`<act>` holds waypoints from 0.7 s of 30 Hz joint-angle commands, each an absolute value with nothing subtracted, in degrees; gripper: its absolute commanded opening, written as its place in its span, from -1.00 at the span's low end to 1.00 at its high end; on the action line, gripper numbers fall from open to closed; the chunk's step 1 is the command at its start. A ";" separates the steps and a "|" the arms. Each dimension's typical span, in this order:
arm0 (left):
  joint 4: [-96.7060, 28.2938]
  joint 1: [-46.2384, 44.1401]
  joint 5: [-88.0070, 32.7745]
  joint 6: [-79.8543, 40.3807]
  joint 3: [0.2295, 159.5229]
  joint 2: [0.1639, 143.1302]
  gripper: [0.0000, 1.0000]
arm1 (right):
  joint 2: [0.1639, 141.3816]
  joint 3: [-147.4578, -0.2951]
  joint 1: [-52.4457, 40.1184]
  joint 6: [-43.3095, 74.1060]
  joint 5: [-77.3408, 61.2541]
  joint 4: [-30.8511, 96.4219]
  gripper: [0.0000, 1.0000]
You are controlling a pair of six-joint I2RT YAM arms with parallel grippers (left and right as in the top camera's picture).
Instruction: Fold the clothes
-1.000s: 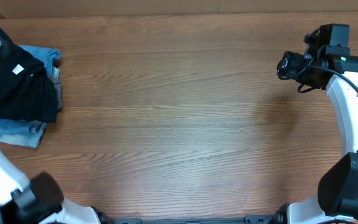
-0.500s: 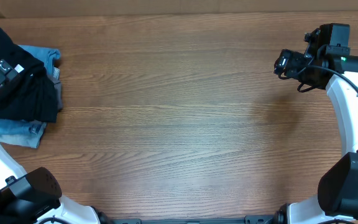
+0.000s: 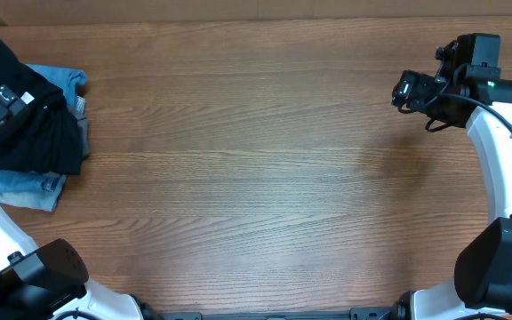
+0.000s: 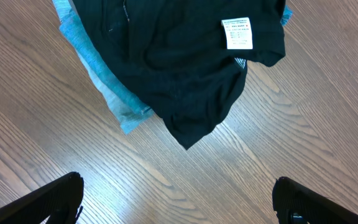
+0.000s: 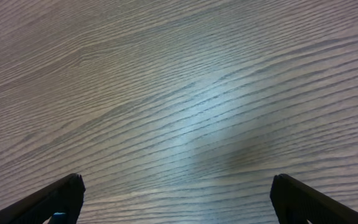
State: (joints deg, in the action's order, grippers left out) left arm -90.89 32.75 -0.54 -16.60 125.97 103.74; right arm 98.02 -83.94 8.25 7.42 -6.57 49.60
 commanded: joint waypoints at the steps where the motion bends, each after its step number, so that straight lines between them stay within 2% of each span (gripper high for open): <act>1: -90.83 32.97 0.60 -16.93 126.04 103.44 1.00 | 96.36 -83.64 7.92 7.31 -6.02 49.45 1.00; 3: -90.83 32.97 0.60 -16.93 126.04 103.44 1.00 | 91.48 -83.64 6.52 7.31 -6.02 49.43 1.00; 8: -90.83 32.97 0.60 -16.93 126.04 103.44 1.00 | 68.47 -83.64 0.51 7.31 -6.02 49.43 1.00; 12: -90.83 32.97 0.60 -16.93 126.04 103.44 1.00 | 52.01 -82.13 -7.68 7.29 -6.02 49.39 1.00; 15: -90.83 32.97 0.60 -16.93 126.04 103.44 1.00 | 35.99 -72.66 -9.93 7.55 -7.20 47.35 1.00; 21: -90.83 32.97 0.60 -16.93 126.04 103.44 1.00 | 10.04 -40.58 -9.87 7.57 -8.67 37.65 1.00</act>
State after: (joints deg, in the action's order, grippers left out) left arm -90.85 32.75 0.12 -16.62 125.95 103.74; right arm 15.44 -50.30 -9.52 7.44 -7.75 40.42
